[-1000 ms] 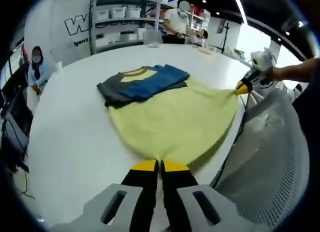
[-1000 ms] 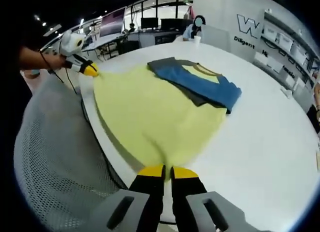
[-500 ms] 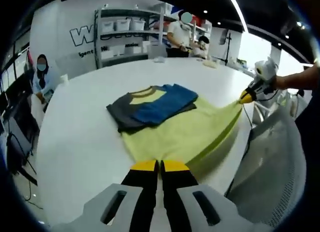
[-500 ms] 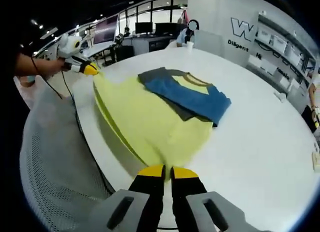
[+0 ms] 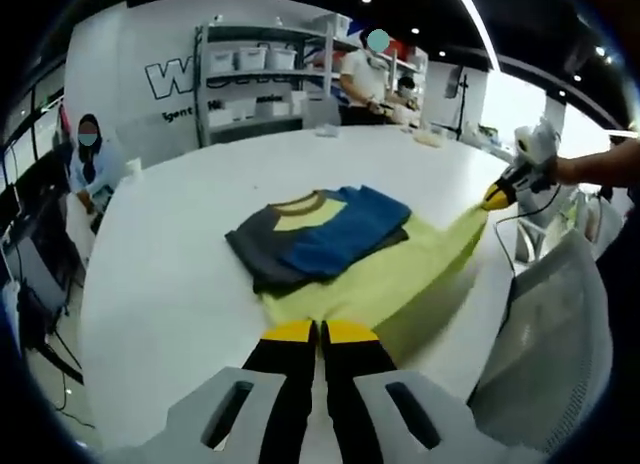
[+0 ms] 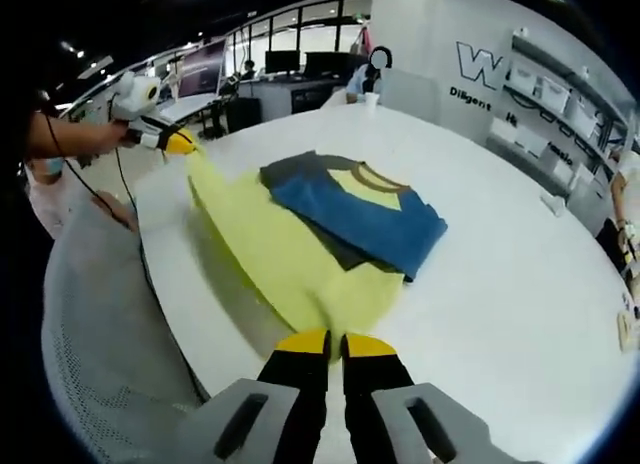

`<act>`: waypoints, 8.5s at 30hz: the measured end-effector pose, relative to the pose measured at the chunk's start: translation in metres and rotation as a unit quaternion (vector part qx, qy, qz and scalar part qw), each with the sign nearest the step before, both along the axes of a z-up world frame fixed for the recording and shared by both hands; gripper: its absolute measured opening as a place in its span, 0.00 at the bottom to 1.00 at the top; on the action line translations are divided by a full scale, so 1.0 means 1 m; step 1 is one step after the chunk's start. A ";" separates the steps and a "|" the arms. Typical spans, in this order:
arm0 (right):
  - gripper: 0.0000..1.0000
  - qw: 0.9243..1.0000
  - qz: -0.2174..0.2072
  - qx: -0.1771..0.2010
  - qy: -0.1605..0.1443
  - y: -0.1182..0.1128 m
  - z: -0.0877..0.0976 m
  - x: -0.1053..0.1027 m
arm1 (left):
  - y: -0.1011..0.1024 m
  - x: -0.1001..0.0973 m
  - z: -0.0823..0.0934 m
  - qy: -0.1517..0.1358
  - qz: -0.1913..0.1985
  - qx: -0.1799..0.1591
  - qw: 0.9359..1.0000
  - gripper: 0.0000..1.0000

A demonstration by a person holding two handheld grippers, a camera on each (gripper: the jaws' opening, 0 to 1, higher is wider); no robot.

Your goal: Fold the garment on the visible template until the final outline fits inside the template.

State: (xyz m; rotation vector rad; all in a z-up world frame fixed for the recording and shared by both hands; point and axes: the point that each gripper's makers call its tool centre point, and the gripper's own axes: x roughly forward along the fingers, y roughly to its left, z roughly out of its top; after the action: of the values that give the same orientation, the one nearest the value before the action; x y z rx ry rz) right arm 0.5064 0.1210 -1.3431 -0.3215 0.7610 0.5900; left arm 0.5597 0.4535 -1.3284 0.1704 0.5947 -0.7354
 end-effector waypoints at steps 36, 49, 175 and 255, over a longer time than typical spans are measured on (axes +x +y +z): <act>0.00 0.998 -0.043 0.043 -0.001 -0.010 0.015 0.097 | -0.004 0.088 0.011 0.011 0.039 -0.022 0.999 0.01; 0.00 0.997 -0.059 0.050 -0.008 -0.013 0.024 0.130 | -0.012 0.116 0.021 0.007 0.057 -0.041 0.998 0.01; 0.00 0.983 -0.154 0.071 0.064 -0.031 -0.071 0.297 | -0.021 0.275 -0.083 0.113 0.129 -0.033 0.985 0.02; 0.29 0.999 -0.046 -0.026 -0.012 -0.032 -0.076 0.316 | -0.025 0.303 -0.078 -0.051 0.023 0.118 0.991 0.46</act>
State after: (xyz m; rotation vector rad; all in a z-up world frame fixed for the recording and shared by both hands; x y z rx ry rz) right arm 0.8219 0.0893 -1.4194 -0.3401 0.7643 0.4793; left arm 0.8623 0.4285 -1.4060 0.4094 0.5851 -0.6070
